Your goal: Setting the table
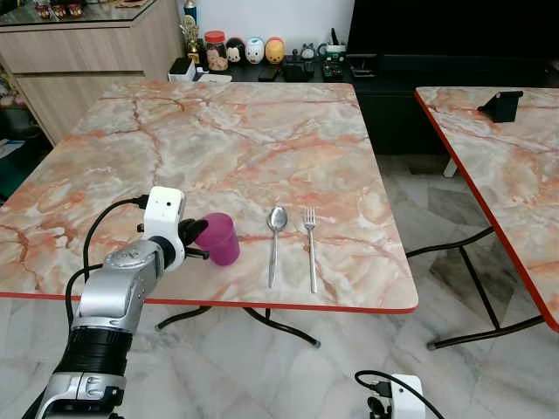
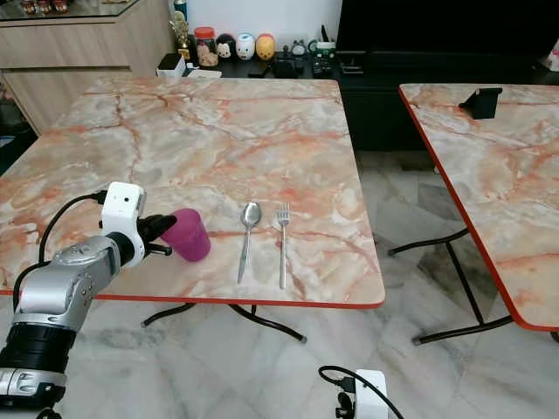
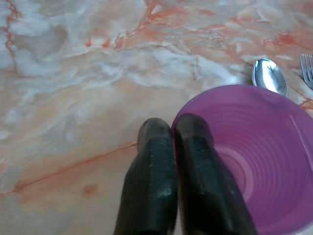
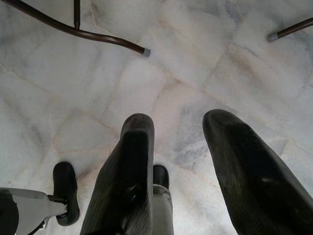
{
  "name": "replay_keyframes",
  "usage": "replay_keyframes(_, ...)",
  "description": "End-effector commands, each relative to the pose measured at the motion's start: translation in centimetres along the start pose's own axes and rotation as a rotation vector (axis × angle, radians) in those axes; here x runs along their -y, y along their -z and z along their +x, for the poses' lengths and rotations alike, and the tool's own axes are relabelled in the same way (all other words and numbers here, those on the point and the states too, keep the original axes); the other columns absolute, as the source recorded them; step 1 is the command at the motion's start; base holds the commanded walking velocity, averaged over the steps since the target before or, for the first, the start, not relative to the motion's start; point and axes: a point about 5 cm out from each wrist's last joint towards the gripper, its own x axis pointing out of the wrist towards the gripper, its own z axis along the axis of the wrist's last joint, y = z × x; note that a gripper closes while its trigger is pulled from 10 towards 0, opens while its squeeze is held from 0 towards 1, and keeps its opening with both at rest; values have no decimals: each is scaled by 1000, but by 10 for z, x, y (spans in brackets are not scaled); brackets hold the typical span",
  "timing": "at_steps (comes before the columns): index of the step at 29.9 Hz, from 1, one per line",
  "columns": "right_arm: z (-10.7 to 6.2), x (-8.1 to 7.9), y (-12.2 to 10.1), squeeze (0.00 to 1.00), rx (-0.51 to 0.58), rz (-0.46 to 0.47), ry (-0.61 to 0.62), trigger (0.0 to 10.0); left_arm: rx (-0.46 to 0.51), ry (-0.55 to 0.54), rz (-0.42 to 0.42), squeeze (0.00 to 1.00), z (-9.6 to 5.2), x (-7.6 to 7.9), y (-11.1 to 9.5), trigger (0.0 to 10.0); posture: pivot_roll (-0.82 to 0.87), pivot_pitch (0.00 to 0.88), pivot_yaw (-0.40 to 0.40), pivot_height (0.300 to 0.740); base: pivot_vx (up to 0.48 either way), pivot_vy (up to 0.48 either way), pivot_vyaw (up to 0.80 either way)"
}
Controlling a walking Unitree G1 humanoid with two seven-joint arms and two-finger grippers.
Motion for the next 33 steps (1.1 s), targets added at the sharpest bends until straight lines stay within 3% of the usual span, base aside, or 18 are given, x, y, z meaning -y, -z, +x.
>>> replay_keyframes(1, -1, 1, 4, 0, -18, 7, 1, 10000, -2, 9, 3, 0, -1, 3, 1, 0, 95, 0, -1, 740, 0, 0, 0)
replay_keyframes(9, -1, 1, 4, 0, -18, 6, 0, 10000, 43, 9, -47, 0, -1, 5, -4, 0, 94, 0, -3, 740, 0, 0, 0)
replay_keyframes(12, -1, 1, 5, 0, -18, 6, 0, 10000, 174, -40, -74, 0, -1, 1, -18, 0, 92, 0, -4, 740, 0, 0, 0)
replay_keyframes(13, -1, 1, 5, 0, -18, 6, 0, 10000, 204, -52, -78, 0, -2, 0, -21, 3176, 92, 0, -4, 740, 0, 0, 0)
replay_keyframes(14, -1, 1, 5, 0, -18, 6, 1, 10000, 279, -71, -99, 0, -3, -1, -28, 4667, 93, 0, -5, 740, 0, 0, 0)
replay_keyframes(15, -1, 1, 5, 0, -18, 6, 2, 10000, 350, -95, -121, 0, -5, -2, -35, 10000, 92, 0, -5, 740, 0, 0, 0)
replay_keyframes(18, -1, 1, 4, 0, -16, 6, 4, 10000, 435, -127, -143, 0, -8, -4, -41, 10000, 90, 0, -6, 740, 0, 0, 0)
replay_keyframes(21, -1, 1, 4, 0, -13, 6, 6, 10000, 484, -149, -111, 0, -11, 0, -36, 10000, 87, 0, -6, 740, 0, 0, 0)
replay_keyframes(24, -1, 1, 4, 0, -11, 7, 9, 10000, 557, -161, -158, 0, -16, 7, -32, 10000, 79, 0, -6, 740, 0, 0, 0)
replay_keyframes(26, -1, 2, 4, 0, -11, 6, 12, 10000, 625, -152, -49, 0, -20, 16, -32, 10000, 83, 0, -8, 740, 0, 0, 0)
replay_keyframes(28, -1, 2, 4, 0, -12, 5, 13, 10000, 619, -169, 15, 0, -19, 18, -28, 10000, 82, 0, -9, 740, 0, 0, 0)
replay_keyframes(33, -2, 2, 5, 0, -12, 8, 16, 10000, 632, -195, 32, 0, -22, 12, -20, 10000, 72, 0, -8, 740, 0, -187, 0)
